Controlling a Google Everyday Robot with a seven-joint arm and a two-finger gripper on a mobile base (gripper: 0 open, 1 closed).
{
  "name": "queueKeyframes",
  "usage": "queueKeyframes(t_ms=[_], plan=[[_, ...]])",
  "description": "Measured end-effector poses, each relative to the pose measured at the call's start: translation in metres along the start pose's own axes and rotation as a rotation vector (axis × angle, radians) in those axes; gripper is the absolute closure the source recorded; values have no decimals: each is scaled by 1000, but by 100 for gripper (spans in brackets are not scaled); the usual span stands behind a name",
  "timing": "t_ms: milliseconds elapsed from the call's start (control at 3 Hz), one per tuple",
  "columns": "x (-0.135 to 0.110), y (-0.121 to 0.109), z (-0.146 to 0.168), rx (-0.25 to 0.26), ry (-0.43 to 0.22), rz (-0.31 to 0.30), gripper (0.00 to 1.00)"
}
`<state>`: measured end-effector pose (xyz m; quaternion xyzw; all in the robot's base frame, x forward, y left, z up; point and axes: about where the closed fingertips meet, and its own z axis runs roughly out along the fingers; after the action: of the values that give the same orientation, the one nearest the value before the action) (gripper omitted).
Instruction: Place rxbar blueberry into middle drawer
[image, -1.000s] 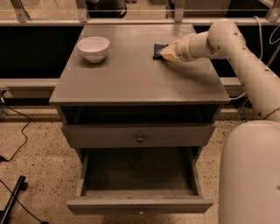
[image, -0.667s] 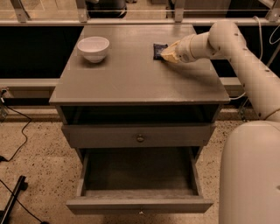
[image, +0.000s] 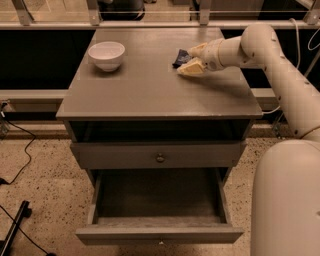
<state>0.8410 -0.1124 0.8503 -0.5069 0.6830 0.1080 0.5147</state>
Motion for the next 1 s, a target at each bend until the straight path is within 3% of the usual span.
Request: queueKeyframes(t_ms=[333,1000], plan=[[0,2,2,-18,-5,-7,44],[8,4,6,-41,1,1,85]])
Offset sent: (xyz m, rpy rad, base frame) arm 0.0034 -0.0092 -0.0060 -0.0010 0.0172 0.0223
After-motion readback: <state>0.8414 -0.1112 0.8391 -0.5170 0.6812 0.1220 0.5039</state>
